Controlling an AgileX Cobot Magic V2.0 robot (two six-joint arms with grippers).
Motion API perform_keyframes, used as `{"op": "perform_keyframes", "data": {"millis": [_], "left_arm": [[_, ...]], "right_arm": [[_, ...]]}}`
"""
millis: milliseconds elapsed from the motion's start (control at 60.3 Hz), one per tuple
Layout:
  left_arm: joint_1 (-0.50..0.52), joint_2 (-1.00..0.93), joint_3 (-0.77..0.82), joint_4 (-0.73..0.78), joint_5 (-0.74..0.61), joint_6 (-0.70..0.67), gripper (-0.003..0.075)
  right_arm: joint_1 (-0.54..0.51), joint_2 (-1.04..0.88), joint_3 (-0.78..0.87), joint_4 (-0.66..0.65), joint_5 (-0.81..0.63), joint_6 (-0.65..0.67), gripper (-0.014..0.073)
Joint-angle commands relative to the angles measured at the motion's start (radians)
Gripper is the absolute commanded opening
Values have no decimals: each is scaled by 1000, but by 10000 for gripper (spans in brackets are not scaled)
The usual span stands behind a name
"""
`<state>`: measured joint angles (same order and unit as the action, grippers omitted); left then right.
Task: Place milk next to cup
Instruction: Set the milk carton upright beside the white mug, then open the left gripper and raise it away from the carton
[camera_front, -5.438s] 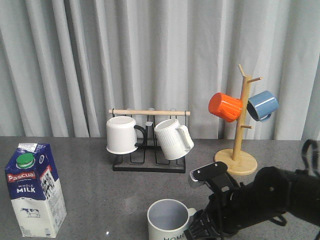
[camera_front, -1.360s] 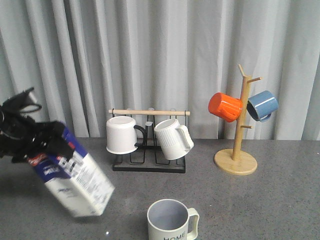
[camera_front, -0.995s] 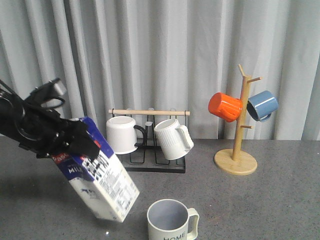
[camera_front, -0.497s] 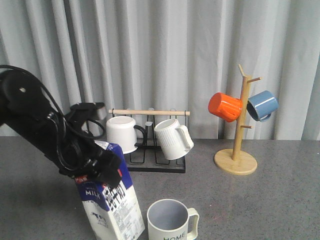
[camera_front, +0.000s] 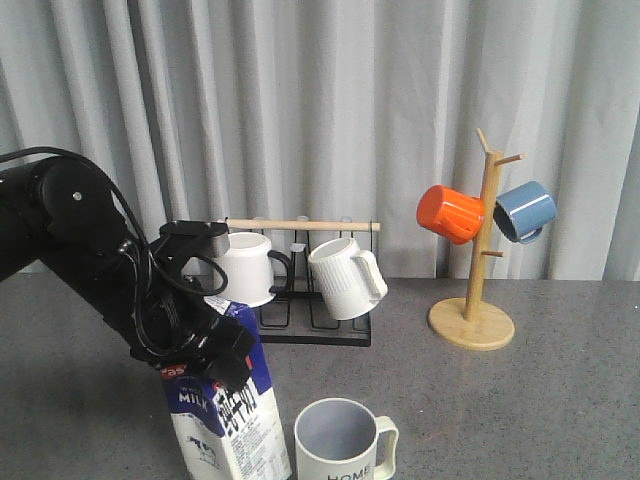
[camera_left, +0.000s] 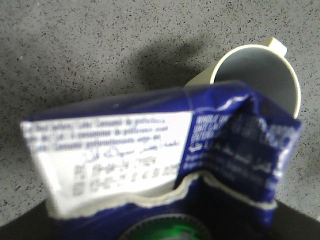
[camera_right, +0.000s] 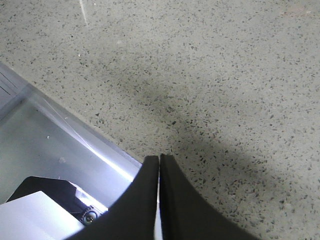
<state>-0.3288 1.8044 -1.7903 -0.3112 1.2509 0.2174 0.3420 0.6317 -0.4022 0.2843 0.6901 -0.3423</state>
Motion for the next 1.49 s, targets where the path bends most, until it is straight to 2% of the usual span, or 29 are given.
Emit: {"op": "perform_keyframes", "data": {"millis": [0,232,381,763,1028,1177,1326,1426,1476], "left_arm": [[-11,-45,-30,-28,-2,-7,230],[-13,-46,-30,-29,-2,-23,429],[-13,-46,-30,-29,-2,-36,501],[-13,-68,-30,-29,-2,-35,516],[-13,-188,-30,-29,-2,-35,508],[-13,-287,-30,-27,-2,-35,433],[-13,-383,-30,-21,-3,-30,208],[-13,-440,-30,32,-3,-27,8],[-13,-462,-30,61,-6,-27,-9]], "right_arm": [[-1,-3,-26,11,-46,1,-5],[-1,-3,-26,11,-46,1,-5],[-1,-3,-26,11,-46,1,-5],[-1,-3,-26,11,-46,1,-5],[-1,-3,-26,7,-56,1,-5],[-2,-3,-26,7,-116,2,-5],[-2,-3,-26,3,-228,44,-5],[-2,-3,-26,-1,-318,77,-5],[-2,-3,-26,-1,-363,84,-5]]}}
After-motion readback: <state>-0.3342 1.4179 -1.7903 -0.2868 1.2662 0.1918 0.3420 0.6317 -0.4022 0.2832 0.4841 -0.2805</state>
